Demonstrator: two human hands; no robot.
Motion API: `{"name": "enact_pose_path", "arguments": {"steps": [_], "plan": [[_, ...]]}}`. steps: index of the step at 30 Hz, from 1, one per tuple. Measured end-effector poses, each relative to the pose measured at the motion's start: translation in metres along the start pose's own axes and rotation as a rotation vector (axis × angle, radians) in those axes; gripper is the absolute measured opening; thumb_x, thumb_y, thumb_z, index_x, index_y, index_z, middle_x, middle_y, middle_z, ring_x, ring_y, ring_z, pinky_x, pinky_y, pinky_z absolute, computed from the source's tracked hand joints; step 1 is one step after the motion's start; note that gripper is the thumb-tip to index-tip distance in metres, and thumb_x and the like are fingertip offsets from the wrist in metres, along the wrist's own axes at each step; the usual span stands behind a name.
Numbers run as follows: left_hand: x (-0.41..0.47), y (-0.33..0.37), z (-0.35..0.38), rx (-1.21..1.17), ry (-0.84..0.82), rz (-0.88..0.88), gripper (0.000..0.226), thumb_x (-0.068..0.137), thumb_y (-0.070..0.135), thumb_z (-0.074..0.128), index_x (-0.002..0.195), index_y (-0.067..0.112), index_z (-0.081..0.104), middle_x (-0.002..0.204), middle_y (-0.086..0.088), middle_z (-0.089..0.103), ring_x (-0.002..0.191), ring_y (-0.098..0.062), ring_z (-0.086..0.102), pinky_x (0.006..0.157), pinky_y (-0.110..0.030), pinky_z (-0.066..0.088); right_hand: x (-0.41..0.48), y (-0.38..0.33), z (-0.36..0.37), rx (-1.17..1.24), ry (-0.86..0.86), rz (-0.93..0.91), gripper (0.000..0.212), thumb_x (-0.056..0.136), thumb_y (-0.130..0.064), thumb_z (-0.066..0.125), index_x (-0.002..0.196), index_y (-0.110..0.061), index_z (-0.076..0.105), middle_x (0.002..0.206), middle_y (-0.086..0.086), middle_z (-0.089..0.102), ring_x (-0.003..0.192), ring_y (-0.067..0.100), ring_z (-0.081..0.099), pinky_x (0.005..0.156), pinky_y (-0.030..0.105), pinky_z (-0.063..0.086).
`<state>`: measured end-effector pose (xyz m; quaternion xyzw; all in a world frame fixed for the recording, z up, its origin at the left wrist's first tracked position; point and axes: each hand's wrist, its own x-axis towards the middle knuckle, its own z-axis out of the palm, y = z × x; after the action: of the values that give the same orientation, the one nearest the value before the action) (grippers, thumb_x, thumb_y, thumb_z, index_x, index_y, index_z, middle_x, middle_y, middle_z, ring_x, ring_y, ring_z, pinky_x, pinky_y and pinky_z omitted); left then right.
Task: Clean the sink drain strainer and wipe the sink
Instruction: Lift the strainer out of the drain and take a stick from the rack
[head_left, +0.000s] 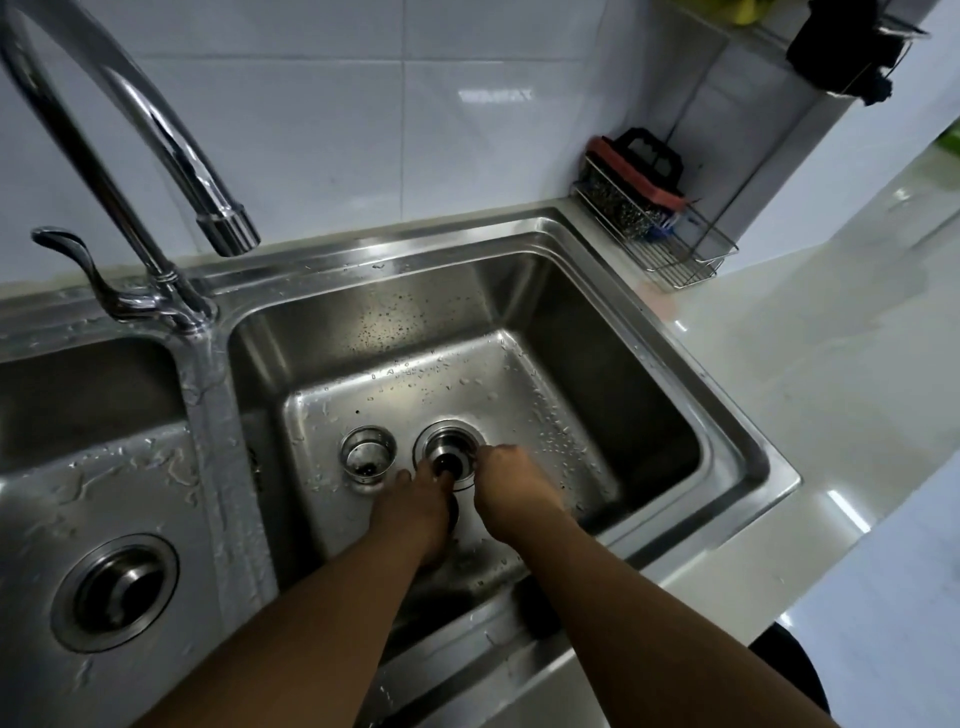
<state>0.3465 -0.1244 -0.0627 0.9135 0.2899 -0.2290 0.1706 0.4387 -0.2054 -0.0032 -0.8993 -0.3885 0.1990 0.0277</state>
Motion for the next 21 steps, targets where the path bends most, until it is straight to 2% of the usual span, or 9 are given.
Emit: {"name": "enact_pose_path", "arguments": {"steps": [4,7,11,13,16,18,21], "plan": [[0.004,0.000,0.003,-0.052,-0.011,-0.007,0.061,0.098,0.024,0.051,0.153,0.027,0.023,0.155,-0.012,0.025,0.129,-0.036,0.040,0.094,-0.044,0.044,0.000,-0.001,0.004,0.001,-0.006,0.008,0.027,0.095,-0.005,0.050,0.119,-0.010,0.061,0.111,0.011,0.065,0.097,0.029,0.067,0.072,0.032,0.046],[0.001,0.001,-0.002,-0.052,-0.015,-0.005,0.065,0.095,0.025,0.060,0.151,0.026,0.027,0.153,-0.011,0.029,0.128,-0.035,0.042,0.096,-0.045,0.047,-0.003,-0.001,0.002,0.019,0.010,0.015,0.027,0.094,-0.003,0.049,0.116,-0.010,0.062,0.110,0.011,0.065,0.096,0.029,0.067,0.071,0.033,0.046],[-0.011,0.007,-0.023,-0.074,0.050,0.005,0.054,0.097,0.024,0.053,0.147,0.026,0.035,0.148,-0.010,0.037,0.123,-0.034,0.045,0.091,-0.042,0.043,-0.012,-0.002,-0.012,0.032,0.036,0.004,0.026,0.094,-0.004,0.050,0.116,-0.011,0.061,0.109,0.010,0.065,0.094,0.027,0.066,0.069,0.032,0.043],[-0.020,0.011,-0.041,-0.051,0.067,0.006,0.060,0.090,0.021,0.062,0.145,0.027,0.038,0.146,-0.007,0.038,0.122,-0.033,0.046,0.088,-0.042,0.044,-0.017,-0.002,-0.025,0.041,0.055,-0.002,0.025,0.094,-0.003,0.051,0.115,-0.011,0.061,0.110,0.009,0.064,0.093,0.027,0.065,0.069,0.032,0.043],[-0.033,0.021,-0.071,0.001,0.086,0.026,0.082,0.073,0.023,0.080,0.144,0.026,0.039,0.141,-0.002,0.040,0.122,-0.029,0.046,0.086,-0.041,0.047,-0.026,0.001,-0.048,0.086,0.120,0.001,0.021,0.097,-0.009,0.052,0.115,-0.013,0.060,0.108,0.007,0.063,0.082,0.021,0.057,0.070,0.031,0.043],[-0.042,0.031,-0.093,0.020,0.114,0.049,0.088,0.067,0.028,0.084,0.143,0.027,0.039,0.138,-0.001,0.043,0.121,-0.027,0.046,0.088,-0.040,0.050,-0.035,0.005,-0.068,0.119,0.185,0.010,0.018,0.099,-0.015,0.053,0.116,-0.016,0.059,0.107,0.004,0.063,0.082,0.017,0.057,0.073,0.030,0.048],[-0.054,0.047,-0.121,0.033,0.172,0.095,0.089,0.066,0.038,0.083,0.142,0.029,0.038,0.137,0.000,0.043,0.121,-0.025,0.046,0.087,-0.040,0.051,-0.048,0.012,-0.097,0.135,0.247,0.022,0.017,0.098,-0.014,0.055,0.115,-0.017,0.059,0.105,0.004,0.064,0.089,0.019,0.065,0.082,0.035,0.057]]}}
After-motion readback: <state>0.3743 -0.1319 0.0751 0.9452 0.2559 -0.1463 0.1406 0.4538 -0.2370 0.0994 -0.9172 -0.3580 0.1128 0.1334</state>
